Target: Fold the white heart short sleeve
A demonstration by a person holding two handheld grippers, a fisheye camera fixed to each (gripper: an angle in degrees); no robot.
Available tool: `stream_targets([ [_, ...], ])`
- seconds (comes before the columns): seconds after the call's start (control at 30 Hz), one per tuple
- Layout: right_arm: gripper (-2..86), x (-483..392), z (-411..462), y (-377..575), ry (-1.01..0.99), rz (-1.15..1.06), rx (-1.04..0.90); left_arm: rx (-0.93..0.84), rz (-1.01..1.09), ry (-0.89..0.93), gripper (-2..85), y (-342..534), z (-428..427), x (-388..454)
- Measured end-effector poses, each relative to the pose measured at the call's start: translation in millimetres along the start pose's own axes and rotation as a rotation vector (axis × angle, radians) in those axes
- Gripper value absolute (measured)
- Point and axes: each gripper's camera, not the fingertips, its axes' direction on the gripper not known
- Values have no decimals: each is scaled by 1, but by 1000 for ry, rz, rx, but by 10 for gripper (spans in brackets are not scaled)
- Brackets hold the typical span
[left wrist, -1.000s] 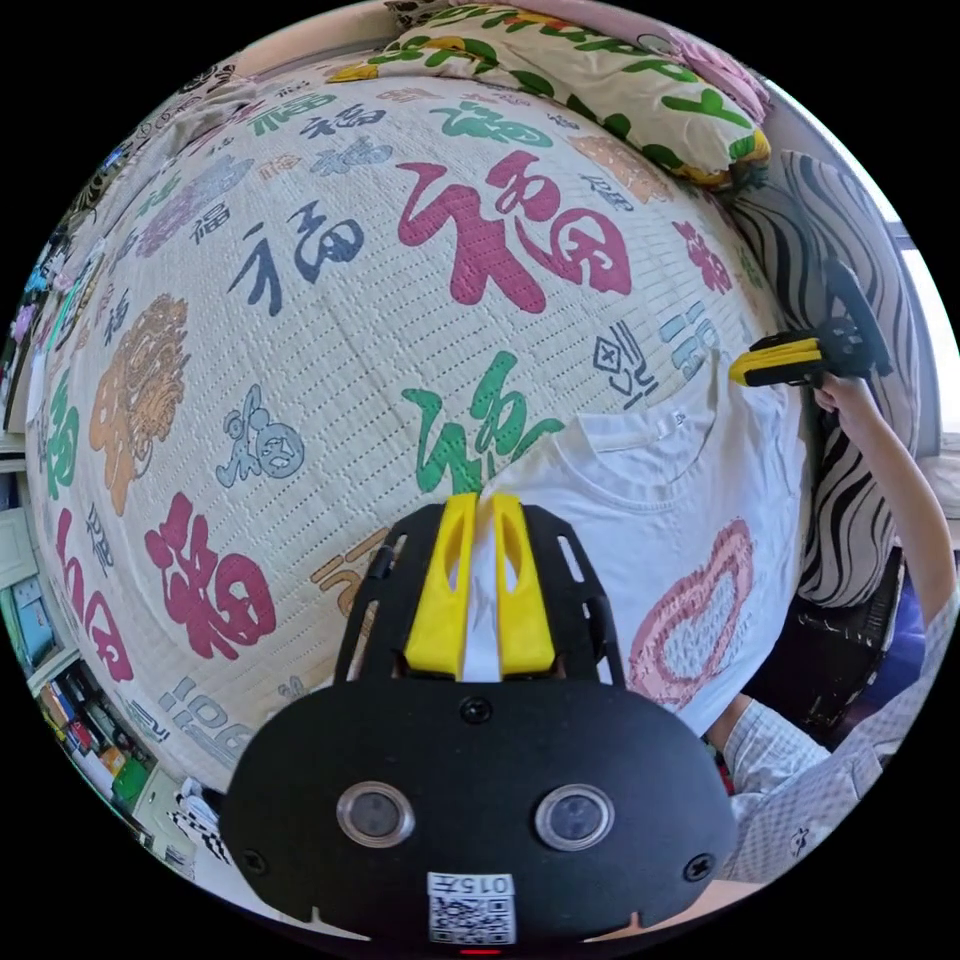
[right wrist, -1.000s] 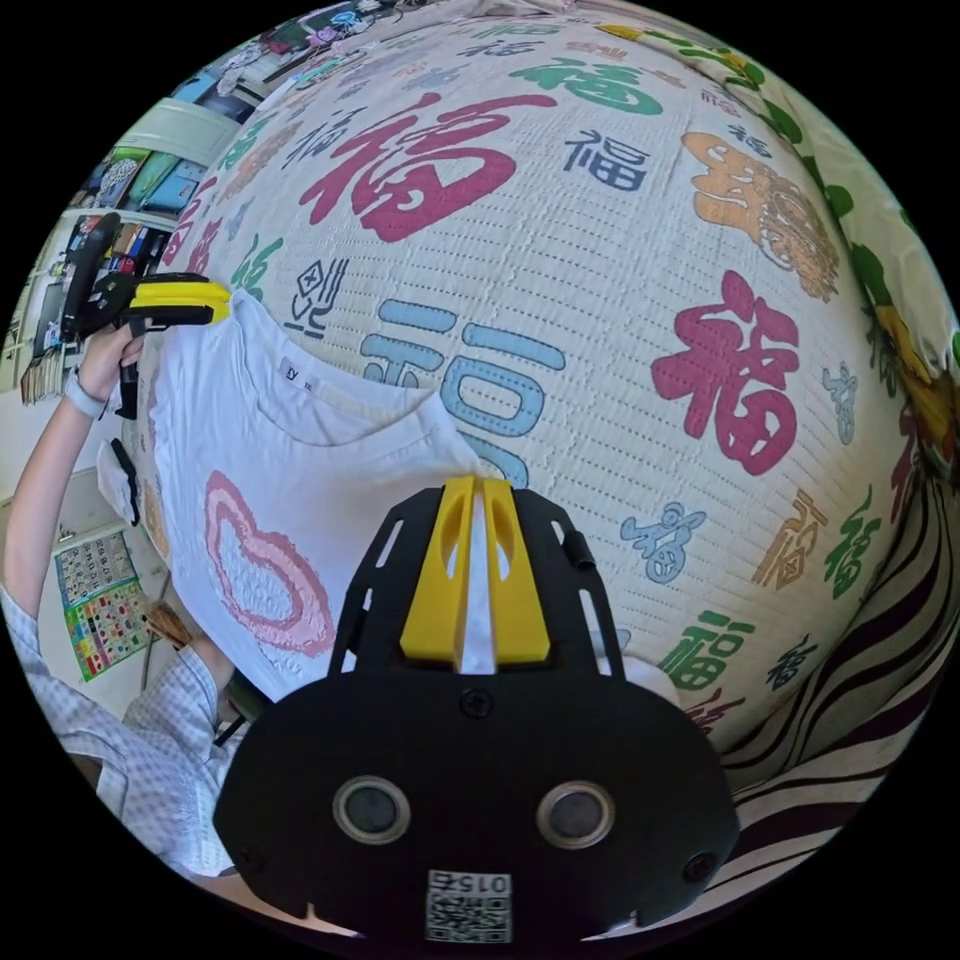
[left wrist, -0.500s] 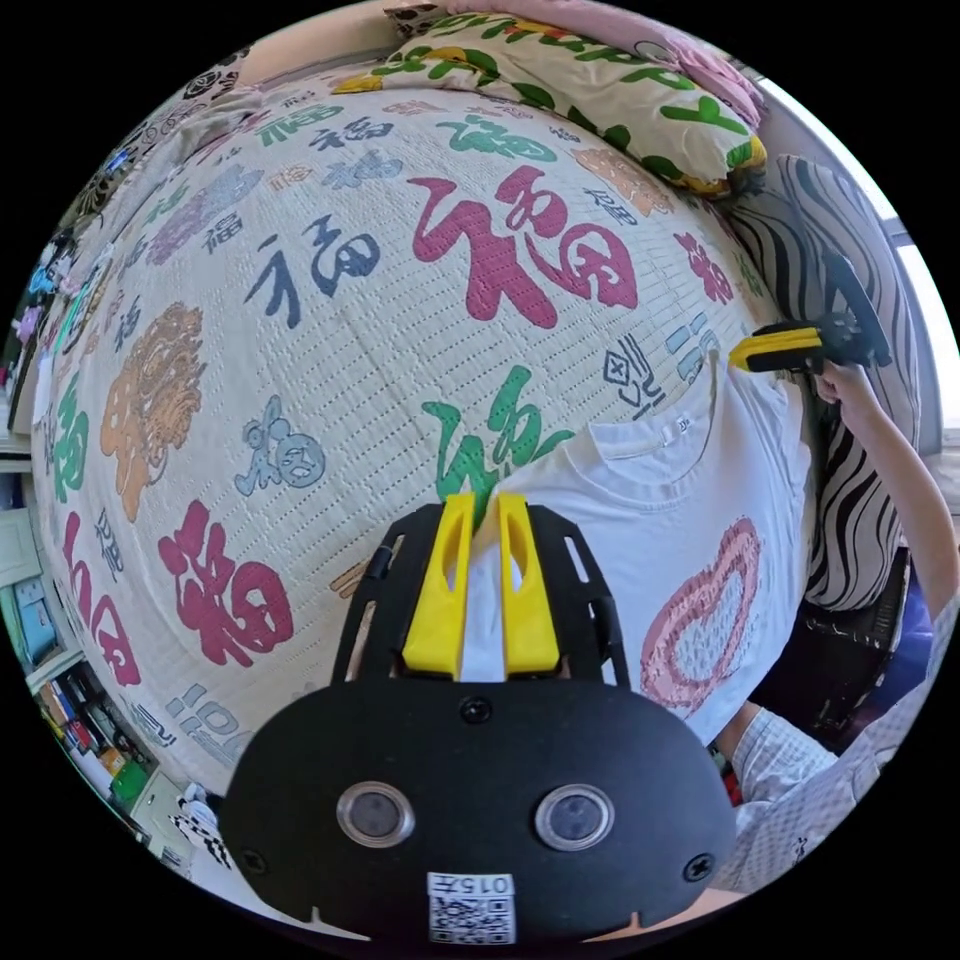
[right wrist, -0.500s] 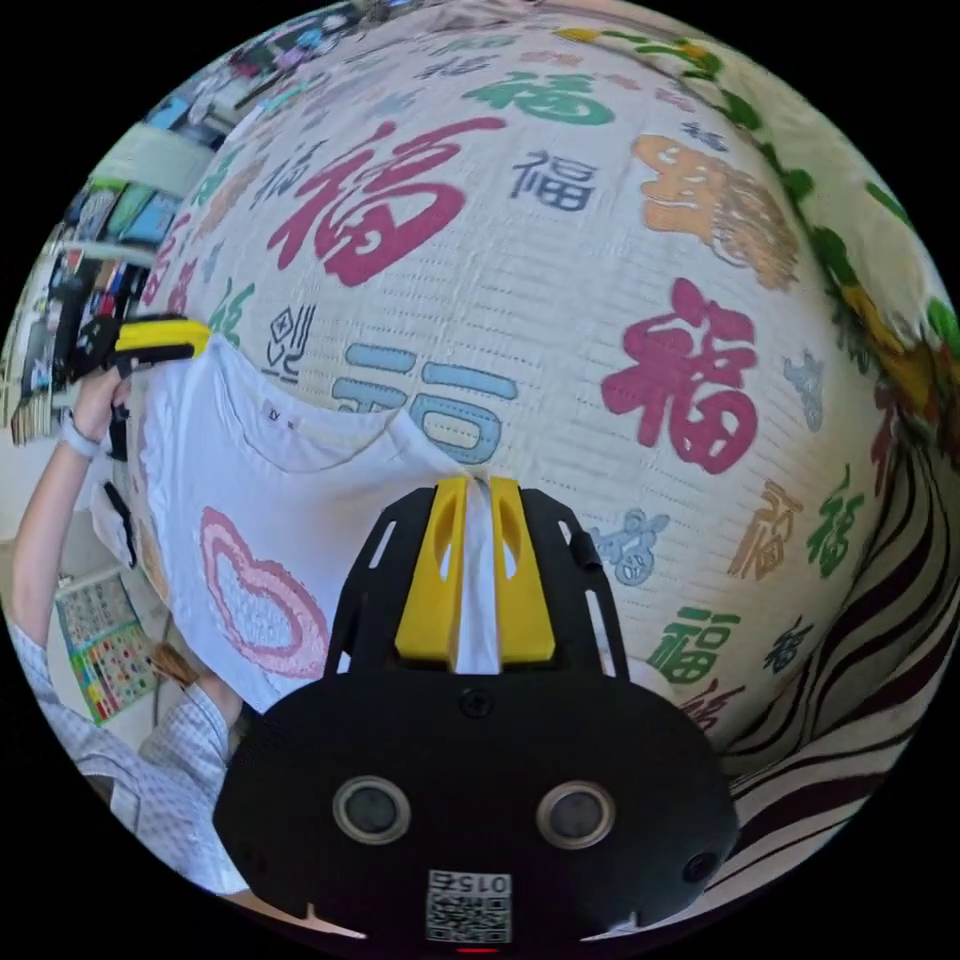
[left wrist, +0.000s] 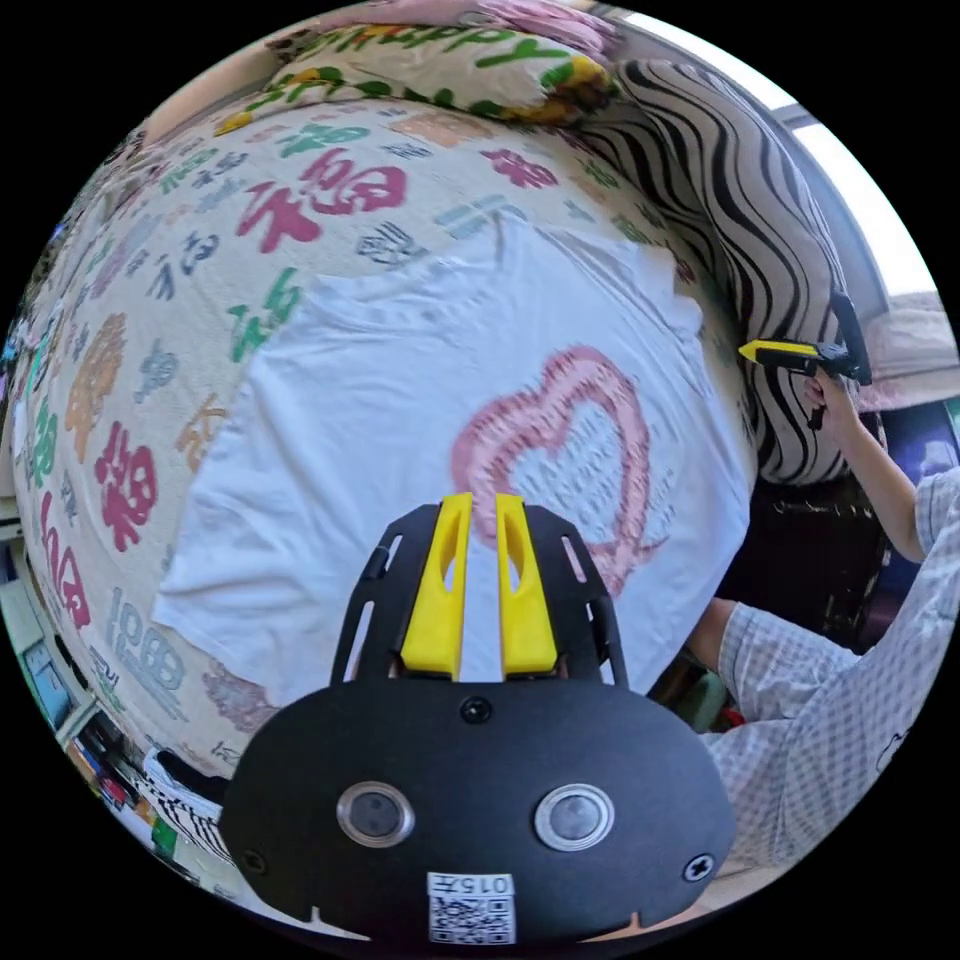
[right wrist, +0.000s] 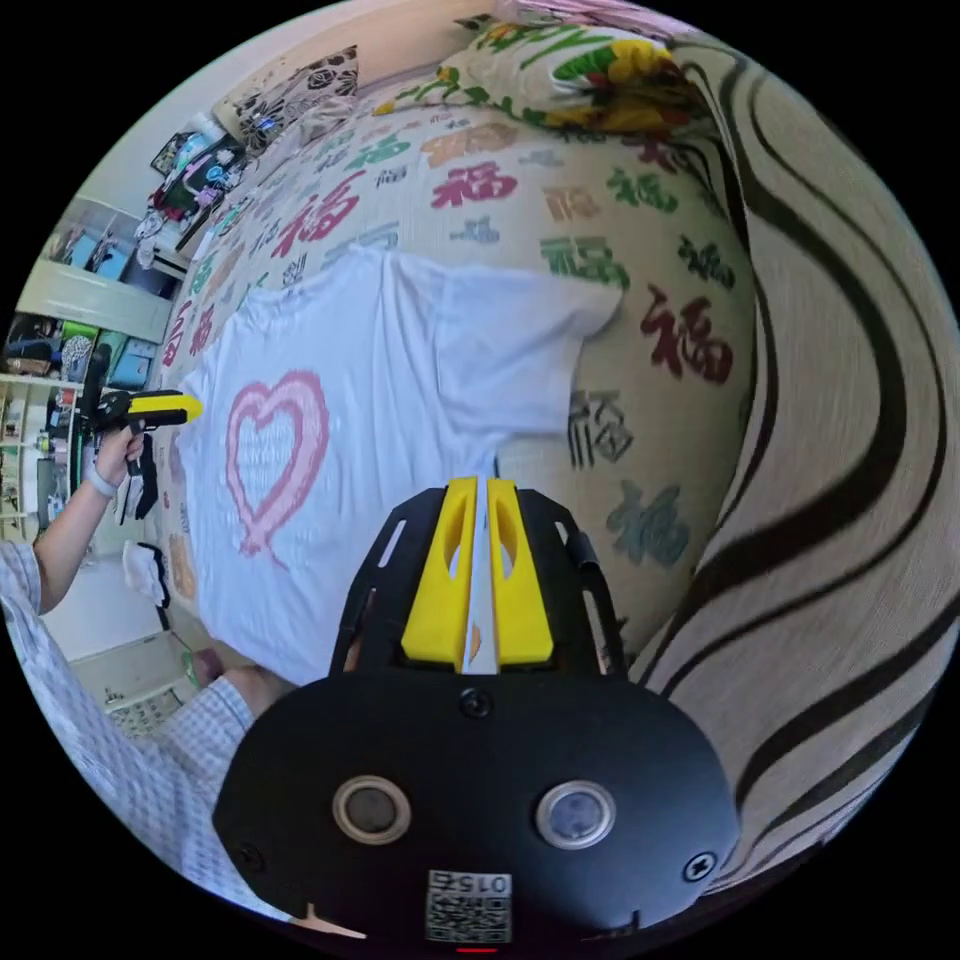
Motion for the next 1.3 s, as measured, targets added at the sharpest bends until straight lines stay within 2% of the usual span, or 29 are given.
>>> stream_targets([
  [0.17,1,-17,45,88,-82,66,-106,-45,81,110,32,3,85,92],
  [0.27,6,-21,59,105,-114,134,-93,-19,149,143,41,-28,114,123],
  [0.53,54,28,42,53,-101,278,223,126,370,62,80,-202,143,171],
  [0.63,64,56,44,31,-140,344,276,91,440,44,85,-260,168,193],
  [0.77,76,90,63,7,-266,428,236,-54,491,-15,89,-305,230,219],
  [0.83,63,101,70,0,-311,449,227,-109,478,-51,85,-314,255,220],
  [0.97,5,110,78,-8,-260,424,213,-237,477,-122,46,-319,306,214],
  [1.07,-5,115,80,-6,-281,384,210,-234,481,-108,7,-315,320,210],
  [1.3,-4,128,77,11,-194,435,263,-173,471,-127,-6,-313,324,195],
])
